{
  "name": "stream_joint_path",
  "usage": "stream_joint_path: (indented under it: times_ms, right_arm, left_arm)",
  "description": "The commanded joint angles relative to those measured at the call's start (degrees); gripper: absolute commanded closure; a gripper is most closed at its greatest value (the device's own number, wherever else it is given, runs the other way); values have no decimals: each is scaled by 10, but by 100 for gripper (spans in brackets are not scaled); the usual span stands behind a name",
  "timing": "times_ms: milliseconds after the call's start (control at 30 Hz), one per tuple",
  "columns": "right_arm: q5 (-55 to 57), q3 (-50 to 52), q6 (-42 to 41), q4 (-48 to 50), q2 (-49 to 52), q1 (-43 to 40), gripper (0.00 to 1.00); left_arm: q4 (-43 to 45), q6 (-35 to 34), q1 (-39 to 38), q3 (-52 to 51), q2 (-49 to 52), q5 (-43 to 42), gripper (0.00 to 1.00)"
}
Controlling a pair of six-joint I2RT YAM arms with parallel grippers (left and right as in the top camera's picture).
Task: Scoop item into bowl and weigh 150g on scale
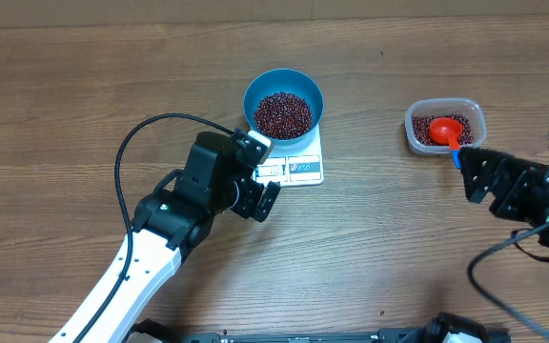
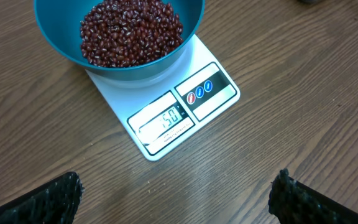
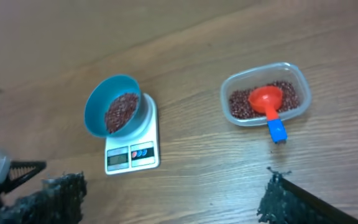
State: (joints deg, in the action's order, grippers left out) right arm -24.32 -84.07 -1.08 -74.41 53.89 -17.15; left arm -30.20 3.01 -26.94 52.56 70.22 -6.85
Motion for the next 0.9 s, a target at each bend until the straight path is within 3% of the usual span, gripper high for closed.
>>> stream_joint_path:
  times_ms: [0,200,367,733,867]
  right_arm:
    - [33,-52,16,-25,-5,52,0]
    - [33,-67,-26,-75,-4,117,0]
    - [33,-67,-148,-98,-4,118,0]
    - [124,-66,-149,-113,-4,118,0]
    - [127,-51,-104,-82,-8,118,0]
  left_arm:
    - [2,7,3,12,2,4,1]
    - [2,7,3,12,2,4,0]
    - [2,7,3,12,2,4,0]
    - [2,7,3,12,2,4,1]
    - [2,7,3,12,2,4,1]
